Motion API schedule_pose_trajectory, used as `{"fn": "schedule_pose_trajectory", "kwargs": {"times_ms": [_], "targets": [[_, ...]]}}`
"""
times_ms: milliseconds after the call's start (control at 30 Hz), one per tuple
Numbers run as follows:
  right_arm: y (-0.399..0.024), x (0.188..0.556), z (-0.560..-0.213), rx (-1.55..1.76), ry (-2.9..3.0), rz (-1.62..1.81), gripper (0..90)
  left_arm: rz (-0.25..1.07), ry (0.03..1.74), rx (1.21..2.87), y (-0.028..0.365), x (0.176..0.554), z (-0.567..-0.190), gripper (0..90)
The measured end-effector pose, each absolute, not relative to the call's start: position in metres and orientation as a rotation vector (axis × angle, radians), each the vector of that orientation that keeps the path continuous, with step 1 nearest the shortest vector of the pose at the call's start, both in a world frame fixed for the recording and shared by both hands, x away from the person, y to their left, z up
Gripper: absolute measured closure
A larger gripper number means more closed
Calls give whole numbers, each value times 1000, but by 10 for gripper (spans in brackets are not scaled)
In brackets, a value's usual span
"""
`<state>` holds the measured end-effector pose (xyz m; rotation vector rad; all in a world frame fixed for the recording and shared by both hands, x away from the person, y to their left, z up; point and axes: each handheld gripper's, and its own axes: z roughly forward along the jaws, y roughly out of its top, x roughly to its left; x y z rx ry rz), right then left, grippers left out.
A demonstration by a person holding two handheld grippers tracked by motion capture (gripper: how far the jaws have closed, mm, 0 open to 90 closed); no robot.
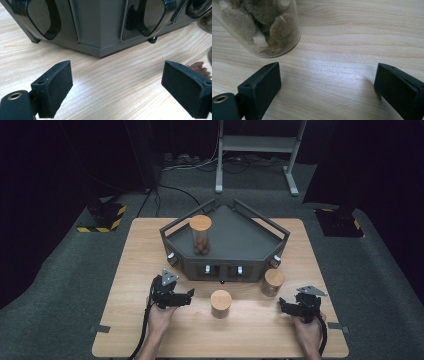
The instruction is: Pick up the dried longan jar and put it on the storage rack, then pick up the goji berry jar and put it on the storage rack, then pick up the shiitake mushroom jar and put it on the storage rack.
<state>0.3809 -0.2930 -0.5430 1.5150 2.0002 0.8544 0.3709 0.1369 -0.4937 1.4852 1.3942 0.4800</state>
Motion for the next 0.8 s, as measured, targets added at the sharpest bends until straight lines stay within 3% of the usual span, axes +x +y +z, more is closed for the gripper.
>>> {"fn": "schedule_pose_trajectory", "kwargs": {"times_ms": [800], "targets": [[-293, 381, -543, 1515, 2000, 854, 65, 492, 1440, 1470, 140, 372, -516, 92]]}}
